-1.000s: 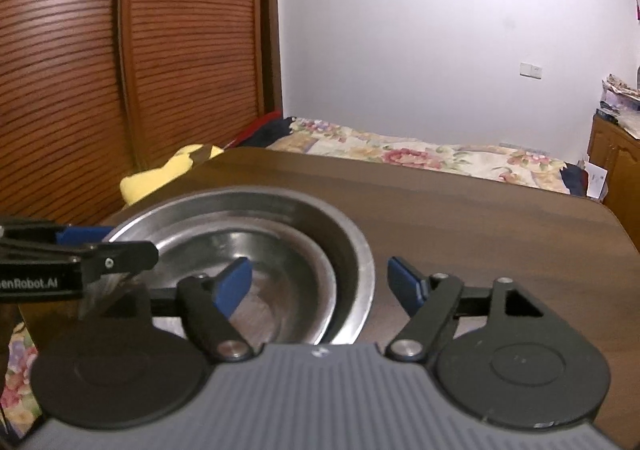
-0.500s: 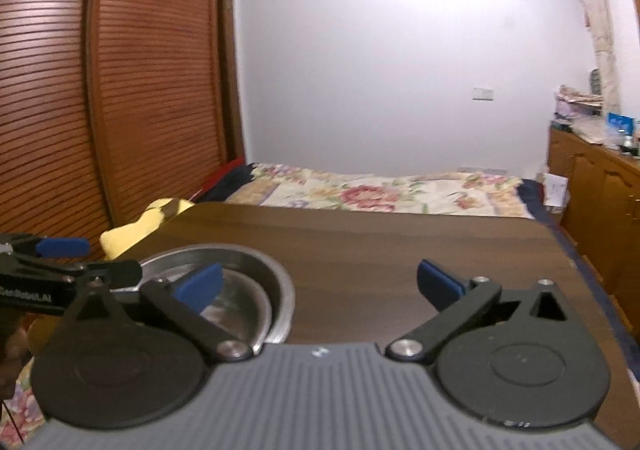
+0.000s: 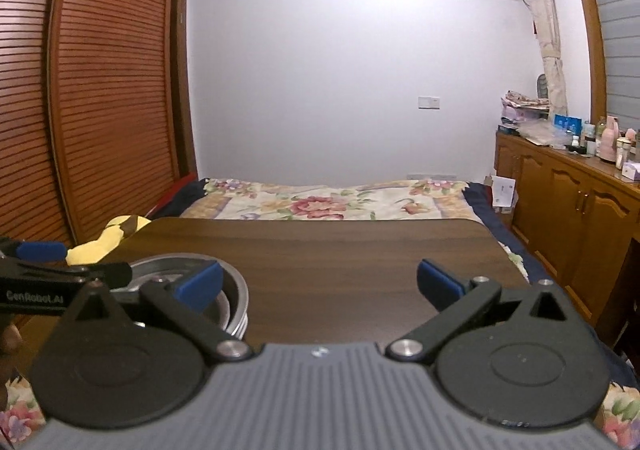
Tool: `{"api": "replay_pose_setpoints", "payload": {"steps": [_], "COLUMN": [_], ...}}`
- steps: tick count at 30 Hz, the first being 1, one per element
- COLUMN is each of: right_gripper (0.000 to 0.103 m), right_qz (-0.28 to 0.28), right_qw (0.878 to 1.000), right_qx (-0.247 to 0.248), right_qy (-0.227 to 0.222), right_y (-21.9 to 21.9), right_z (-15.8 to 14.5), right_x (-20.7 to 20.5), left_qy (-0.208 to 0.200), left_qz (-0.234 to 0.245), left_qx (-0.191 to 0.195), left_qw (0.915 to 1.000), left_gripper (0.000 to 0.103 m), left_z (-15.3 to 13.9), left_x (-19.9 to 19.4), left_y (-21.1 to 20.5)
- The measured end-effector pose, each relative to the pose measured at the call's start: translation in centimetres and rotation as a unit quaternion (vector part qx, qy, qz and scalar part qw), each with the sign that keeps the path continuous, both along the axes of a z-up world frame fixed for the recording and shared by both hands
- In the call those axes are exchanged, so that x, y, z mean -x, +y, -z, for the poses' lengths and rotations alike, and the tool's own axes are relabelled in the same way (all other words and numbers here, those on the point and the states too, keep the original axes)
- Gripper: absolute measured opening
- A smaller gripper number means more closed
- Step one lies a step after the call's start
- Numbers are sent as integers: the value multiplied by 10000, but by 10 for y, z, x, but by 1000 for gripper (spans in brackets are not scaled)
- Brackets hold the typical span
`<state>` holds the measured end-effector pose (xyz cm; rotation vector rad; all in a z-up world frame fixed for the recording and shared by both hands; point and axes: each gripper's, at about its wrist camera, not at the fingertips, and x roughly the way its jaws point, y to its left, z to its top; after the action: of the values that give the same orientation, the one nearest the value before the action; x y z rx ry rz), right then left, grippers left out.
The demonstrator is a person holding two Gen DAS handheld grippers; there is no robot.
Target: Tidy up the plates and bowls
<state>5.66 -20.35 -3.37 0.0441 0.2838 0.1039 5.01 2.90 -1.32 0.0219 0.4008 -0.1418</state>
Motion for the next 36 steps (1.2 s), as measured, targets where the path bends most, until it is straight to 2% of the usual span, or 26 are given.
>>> {"api": "replay_pose_setpoints", "payload": {"steps": [5, 11, 20, 36], "right_gripper": [103, 103, 103, 103], "right_qz": [107, 151, 140, 162], "right_qw": [9999, 9997, 9999, 9995], "right_qx": [11, -98, 24, -80], "right_qy": [28, 149, 70, 245], "right_y": [-1, -6, -7, -13], "right_z": [2, 4, 1, 17], "right_x": [10, 17, 26, 22], "left_qy": [-72, -81, -132, -59], "left_qz": [-82, -107, -176, -354], "left_qx": [-163, -208, -215, -253], "left_qw": [9998, 9997, 9995, 9990], "left_gripper": [103, 103, 103, 103], "left_z": [-6, -9, -9, 9], "left_x": [15, 27, 34, 41], "left_y": [-9, -13, -15, -14]}}
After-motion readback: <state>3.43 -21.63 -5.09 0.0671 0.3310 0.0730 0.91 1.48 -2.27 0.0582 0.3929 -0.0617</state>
